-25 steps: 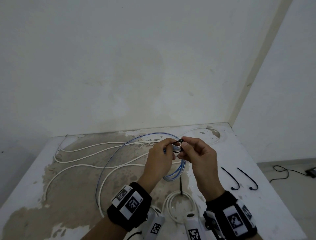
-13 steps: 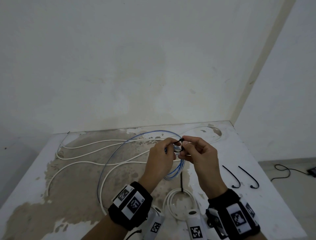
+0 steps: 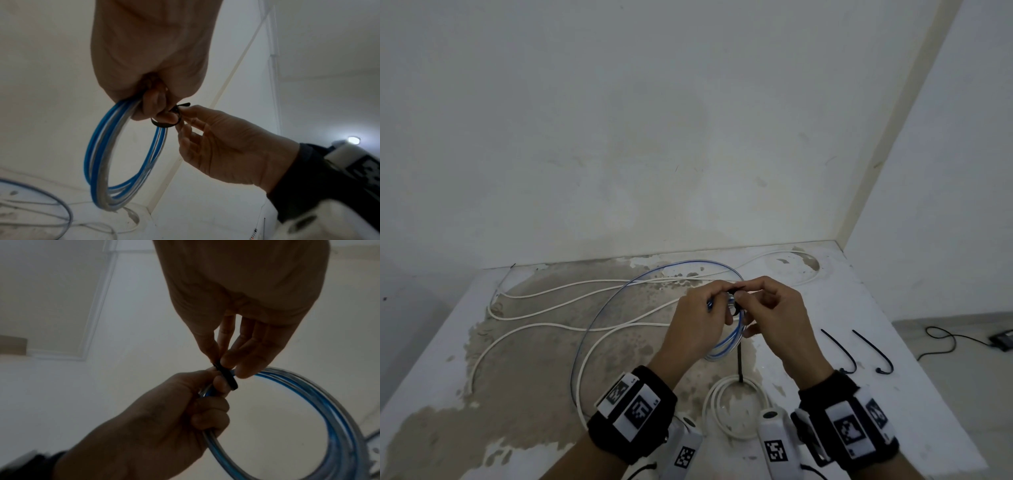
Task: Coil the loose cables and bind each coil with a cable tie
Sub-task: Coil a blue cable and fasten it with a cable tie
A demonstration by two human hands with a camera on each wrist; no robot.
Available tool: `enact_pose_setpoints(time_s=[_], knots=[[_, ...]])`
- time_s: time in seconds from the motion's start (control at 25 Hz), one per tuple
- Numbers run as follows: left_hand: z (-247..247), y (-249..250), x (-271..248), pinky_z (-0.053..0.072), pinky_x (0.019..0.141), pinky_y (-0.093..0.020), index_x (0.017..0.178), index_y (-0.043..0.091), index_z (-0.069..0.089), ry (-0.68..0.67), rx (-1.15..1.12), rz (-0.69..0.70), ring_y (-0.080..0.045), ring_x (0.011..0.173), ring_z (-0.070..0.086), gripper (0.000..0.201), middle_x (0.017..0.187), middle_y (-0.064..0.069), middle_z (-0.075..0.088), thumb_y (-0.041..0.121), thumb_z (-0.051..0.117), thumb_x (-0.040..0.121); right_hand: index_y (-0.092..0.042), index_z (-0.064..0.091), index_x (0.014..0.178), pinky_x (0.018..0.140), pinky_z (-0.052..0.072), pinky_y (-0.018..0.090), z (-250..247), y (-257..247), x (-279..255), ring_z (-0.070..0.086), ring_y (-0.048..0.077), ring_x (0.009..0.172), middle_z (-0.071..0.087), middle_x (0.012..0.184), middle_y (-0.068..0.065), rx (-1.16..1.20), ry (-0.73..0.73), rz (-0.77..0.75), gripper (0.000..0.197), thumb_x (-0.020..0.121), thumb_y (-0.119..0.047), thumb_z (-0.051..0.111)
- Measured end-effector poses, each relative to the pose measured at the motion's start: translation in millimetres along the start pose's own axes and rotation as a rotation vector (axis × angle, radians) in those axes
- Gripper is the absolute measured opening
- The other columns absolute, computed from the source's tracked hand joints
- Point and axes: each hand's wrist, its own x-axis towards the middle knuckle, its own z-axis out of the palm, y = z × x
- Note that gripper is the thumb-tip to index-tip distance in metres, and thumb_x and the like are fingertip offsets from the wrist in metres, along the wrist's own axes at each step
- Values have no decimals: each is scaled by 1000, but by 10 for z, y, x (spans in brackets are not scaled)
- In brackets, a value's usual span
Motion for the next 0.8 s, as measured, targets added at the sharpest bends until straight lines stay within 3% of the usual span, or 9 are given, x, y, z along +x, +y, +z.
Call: enact_pose_setpoints(time_s=[0.08, 0.16, 0.28, 0.48, 0.68, 0.8], knots=[[-24, -12, 36, 49, 62, -21, 106, 27, 71, -48, -9, -14, -8, 60, 59, 33, 57, 6, 60, 11, 42, 100, -19, 76, 93, 53, 55, 29, -19, 35, 9, 65, 20, 61, 73, 73, 6, -109, 2, -100, 13, 91, -9, 67], [-46, -9, 73, 40, 51, -15, 107, 19, 70, -101, -72, -66, -3, 48, 49, 31, 56, 5, 55, 10, 41, 101, -21, 76, 93, 57, 53, 24, -43, 62, 34, 66, 12, 68, 74, 81, -3, -208, 19, -213, 13, 91, -10, 69], [-72, 36, 81, 28, 42, -18, 113, 15, 67, -186, -254, -212, -5, 38, 32, 31, 56, 0, 45, 12, 38, 103, -15, 76, 91, 60, 46, 11, -71, 37, 93, 65, 8, 80, 67, 95, -4, -307, 55, -393, 10, 87, -6, 73], [-99, 96, 92, 20, 43, -22, 120, 19, 60, -301, -388, -376, -11, 44, 22, 28, 57, -2, 38, 15, 37, 103, -14, 74, 88, 65, 54, 30, -123, -49, 208, 68, 7, 84, 72, 85, -13, -364, -61, -463, 9, 88, -5, 72], [-90, 133, 96, 19, 43, -23, 117, 7, 49, -346, -393, -447, -11, 46, 21, 21, 57, 1, 36, 19, 40, 102, -23, 64, 91, 58, 49, 29, -175, -85, 279, 60, 3, 71, 67, 76, -17, -646, -67, -600, 4, 94, -21, 66], [-56, 185, 76, 19, 44, -24, 106, 13, 43, -379, -374, -454, -10, 45, 22, 11, 56, 5, 35, 23, 40, 103, -27, 55, 97, 56, 49, 33, -194, -38, 319, 57, 4, 62, 69, 75, -16, -780, -45, -600, 3, 99, -28, 57]])
